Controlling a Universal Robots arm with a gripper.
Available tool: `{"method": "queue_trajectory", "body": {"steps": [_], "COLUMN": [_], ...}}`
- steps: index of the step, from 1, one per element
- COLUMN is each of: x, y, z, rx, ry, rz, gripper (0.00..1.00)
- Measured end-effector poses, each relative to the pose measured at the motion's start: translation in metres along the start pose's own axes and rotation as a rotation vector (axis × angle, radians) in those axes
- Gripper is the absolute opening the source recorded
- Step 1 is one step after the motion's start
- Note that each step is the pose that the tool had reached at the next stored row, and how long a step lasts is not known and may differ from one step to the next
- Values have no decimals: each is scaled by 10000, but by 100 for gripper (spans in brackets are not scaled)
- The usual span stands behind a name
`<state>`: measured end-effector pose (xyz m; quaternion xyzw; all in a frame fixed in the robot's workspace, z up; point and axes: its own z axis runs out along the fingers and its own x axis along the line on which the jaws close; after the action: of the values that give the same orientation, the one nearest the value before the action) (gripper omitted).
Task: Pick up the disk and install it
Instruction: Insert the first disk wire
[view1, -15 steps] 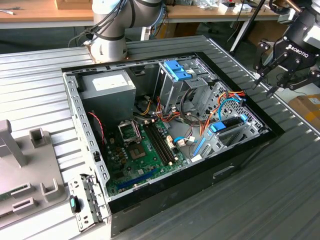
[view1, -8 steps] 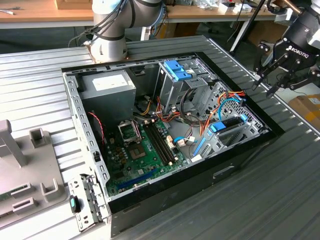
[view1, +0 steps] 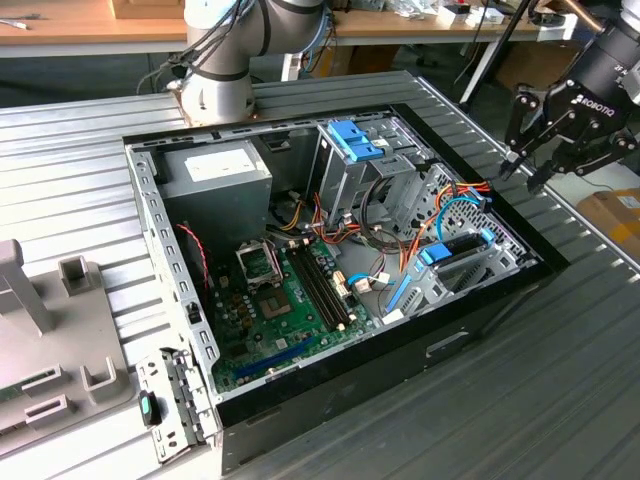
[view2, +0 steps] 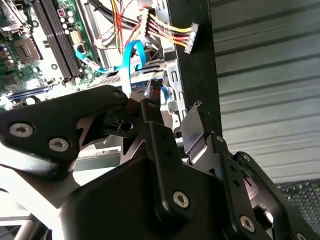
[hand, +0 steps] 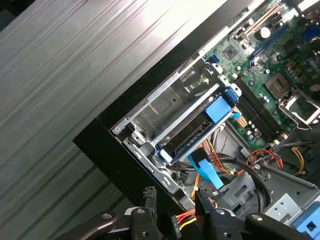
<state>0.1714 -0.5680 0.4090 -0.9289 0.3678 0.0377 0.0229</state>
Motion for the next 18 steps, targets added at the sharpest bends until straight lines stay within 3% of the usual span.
{"method": "queue_trajectory", "body": {"steps": [3,6,7,8,9,11,15,18], "x": [13,6,5,4,5,5,15,18], "y": [6,-2,-4,-5,-5,-4,4,4], "z": [102,119,119,120,121,124,136,157], "rx": [0,92,145,247,448,564,889,934], "ry": [2,-84,-134,-231,-410,-474,-303,-307], "rz": [-4,-10,-14,-22,-37,-47,-80,-65], "gripper": [44,44,44,44,44,44,44,44]}}
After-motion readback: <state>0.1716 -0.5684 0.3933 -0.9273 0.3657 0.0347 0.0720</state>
